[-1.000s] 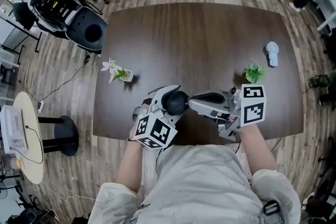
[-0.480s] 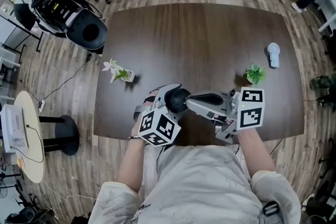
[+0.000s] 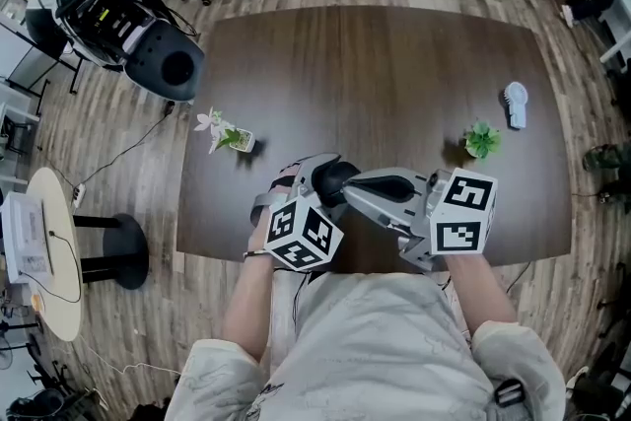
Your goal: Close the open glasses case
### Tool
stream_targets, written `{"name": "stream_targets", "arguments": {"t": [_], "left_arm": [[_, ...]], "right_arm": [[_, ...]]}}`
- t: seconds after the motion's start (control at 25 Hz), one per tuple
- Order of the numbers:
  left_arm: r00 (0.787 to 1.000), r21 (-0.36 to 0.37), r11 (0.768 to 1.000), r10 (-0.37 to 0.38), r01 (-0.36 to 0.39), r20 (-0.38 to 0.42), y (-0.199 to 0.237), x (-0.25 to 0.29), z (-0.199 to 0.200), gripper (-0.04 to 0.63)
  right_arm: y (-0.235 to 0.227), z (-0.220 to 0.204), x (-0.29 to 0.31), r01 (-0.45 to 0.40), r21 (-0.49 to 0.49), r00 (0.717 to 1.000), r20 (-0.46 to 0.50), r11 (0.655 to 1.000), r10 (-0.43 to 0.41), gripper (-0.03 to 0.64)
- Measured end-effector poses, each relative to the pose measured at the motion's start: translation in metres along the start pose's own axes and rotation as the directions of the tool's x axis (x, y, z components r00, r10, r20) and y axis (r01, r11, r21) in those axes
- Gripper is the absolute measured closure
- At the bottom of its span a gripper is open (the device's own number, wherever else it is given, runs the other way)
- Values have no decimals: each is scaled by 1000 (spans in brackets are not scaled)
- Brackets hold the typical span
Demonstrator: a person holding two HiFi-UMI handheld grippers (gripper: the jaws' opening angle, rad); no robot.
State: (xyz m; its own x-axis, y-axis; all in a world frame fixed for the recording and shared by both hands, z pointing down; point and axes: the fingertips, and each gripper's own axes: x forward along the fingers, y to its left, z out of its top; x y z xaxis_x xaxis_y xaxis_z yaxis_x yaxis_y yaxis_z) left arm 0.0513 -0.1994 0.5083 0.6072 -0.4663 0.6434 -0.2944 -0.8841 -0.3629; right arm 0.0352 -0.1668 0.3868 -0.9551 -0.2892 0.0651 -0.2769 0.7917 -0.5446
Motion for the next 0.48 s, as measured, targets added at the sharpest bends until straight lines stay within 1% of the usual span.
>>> {"name": "stream_targets", "arguments": {"t": [0.36, 0.44, 0.48], "left_arm": [[999, -31, 999, -21, 23, 35, -2, -7, 3, 342], [998, -50, 998, -28, 31, 61, -3, -10, 7, 341], [996, -62, 997, -35, 40, 81, -3, -12, 9, 341]], "right_arm": [[7, 3, 2, -19, -19, 1000, 19, 1000, 19, 609], [14, 7, 1, -48, -53, 998, 39, 997, 50, 593], [19, 10, 0, -67, -85, 996, 52, 994, 72, 571]]}}
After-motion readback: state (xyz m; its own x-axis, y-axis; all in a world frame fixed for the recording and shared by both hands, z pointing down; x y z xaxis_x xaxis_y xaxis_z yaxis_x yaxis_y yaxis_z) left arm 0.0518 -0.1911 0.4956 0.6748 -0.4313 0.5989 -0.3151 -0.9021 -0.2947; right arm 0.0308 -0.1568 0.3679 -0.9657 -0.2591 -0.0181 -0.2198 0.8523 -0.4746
